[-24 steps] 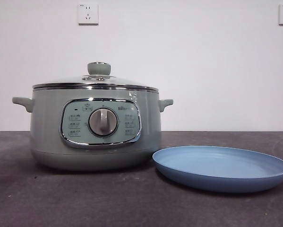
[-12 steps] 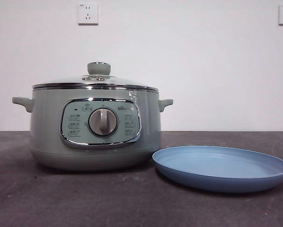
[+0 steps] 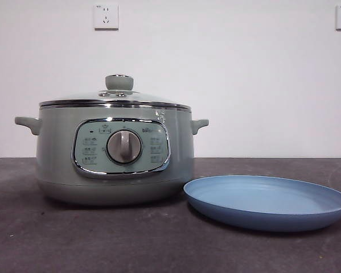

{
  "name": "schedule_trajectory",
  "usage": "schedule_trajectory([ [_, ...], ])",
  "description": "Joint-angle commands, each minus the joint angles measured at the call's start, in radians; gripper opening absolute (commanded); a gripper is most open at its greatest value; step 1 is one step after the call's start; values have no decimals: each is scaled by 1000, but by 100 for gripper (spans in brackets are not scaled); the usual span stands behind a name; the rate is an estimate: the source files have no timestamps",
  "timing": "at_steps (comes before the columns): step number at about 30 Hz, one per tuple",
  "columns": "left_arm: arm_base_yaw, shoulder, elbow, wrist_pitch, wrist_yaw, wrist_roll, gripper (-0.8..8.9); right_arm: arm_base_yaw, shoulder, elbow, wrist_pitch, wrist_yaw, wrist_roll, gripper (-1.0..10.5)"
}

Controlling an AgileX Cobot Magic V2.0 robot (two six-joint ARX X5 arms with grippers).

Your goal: Take the potato out from the steamer,put the potato on the plate,close the lid

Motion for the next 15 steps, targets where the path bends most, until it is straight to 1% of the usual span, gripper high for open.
schedule_trajectory([
  [1,-26,67,23,58,-6,7,656,2,0,1,5,0,3,638],
  [7,-125,269,110,198,-71,8,656,2,8,1,5,0,3,634],
  [15,-254,564,320,261,-223,67,656,2,37,1,5,0,3,634],
])
